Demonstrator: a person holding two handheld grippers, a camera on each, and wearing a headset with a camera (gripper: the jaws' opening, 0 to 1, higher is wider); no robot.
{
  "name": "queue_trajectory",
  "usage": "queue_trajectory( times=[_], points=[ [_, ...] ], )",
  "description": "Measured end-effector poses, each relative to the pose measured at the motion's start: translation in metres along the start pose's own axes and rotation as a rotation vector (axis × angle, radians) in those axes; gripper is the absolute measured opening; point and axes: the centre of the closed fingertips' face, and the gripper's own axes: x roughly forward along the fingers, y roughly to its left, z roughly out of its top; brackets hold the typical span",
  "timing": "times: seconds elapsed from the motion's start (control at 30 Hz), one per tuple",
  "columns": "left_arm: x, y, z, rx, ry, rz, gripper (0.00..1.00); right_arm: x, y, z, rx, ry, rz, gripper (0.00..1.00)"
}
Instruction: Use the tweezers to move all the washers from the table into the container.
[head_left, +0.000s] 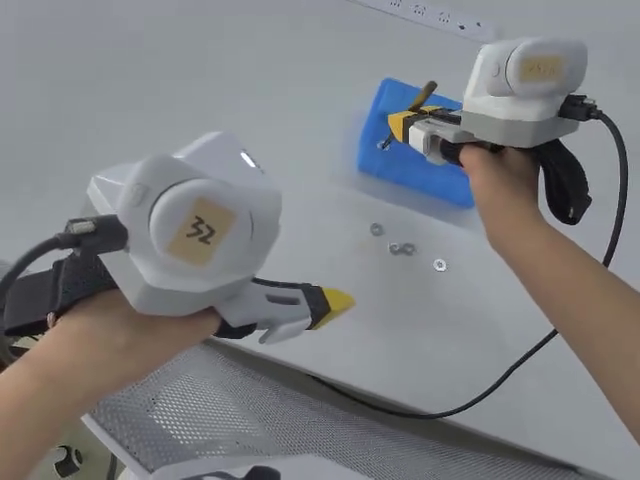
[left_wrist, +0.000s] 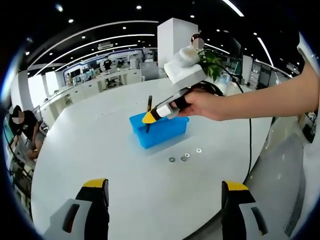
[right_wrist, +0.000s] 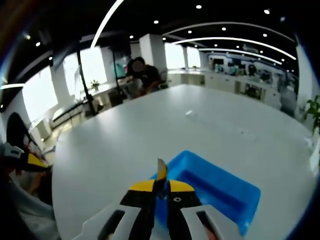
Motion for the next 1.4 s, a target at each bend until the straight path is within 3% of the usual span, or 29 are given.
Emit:
queue_trajectory(
  times=[0.33, 0.47, 0.5, 0.77, 0.97, 1.2, 1.4],
  points=[
    [0.002, 0.004, -0.001, 0.012, 0.012, 0.006, 0.96, 0.008, -0.006, -0.007, -0.006, 0.034, 0.000, 0.04],
    [0.003, 0.002, -0.003, 0.021, 0.019, 0.000, 0.96, 0.011, -0.005, -0.010, 0.011, 0.033, 0.000, 0.04],
    [0.004, 0.002, -0.003, 0.029, 0.025, 0.003, 0.95, 0.011, -0.004, -0.008, 0.007, 0.013, -0.005, 0.04],
    [0.005, 0.000, 0.001, 0.039, 0.019, 0.001, 0.95, 0.010, -0.006, -0.009, 0.001, 0.029, -0.006, 0.05],
    [0.002, -0.001, 0.003, 0.041, 0.007, 0.001, 0.97, -0.006, -0.003, 0.005, -0.009, -0.006, -0.010, 0.05],
    [-0.001, -0.004, 0.002, 0.044, 0.004, 0.004, 0.97, -0.036, 0.013, 0.025, -0.041, -0.073, 0.001, 0.05],
    [-0.002, -0.006, 0.002, 0.051, 0.004, 0.006, 0.97, -0.064, 0.028, 0.032, -0.073, -0.114, 0.004, 0.05]
  ],
)
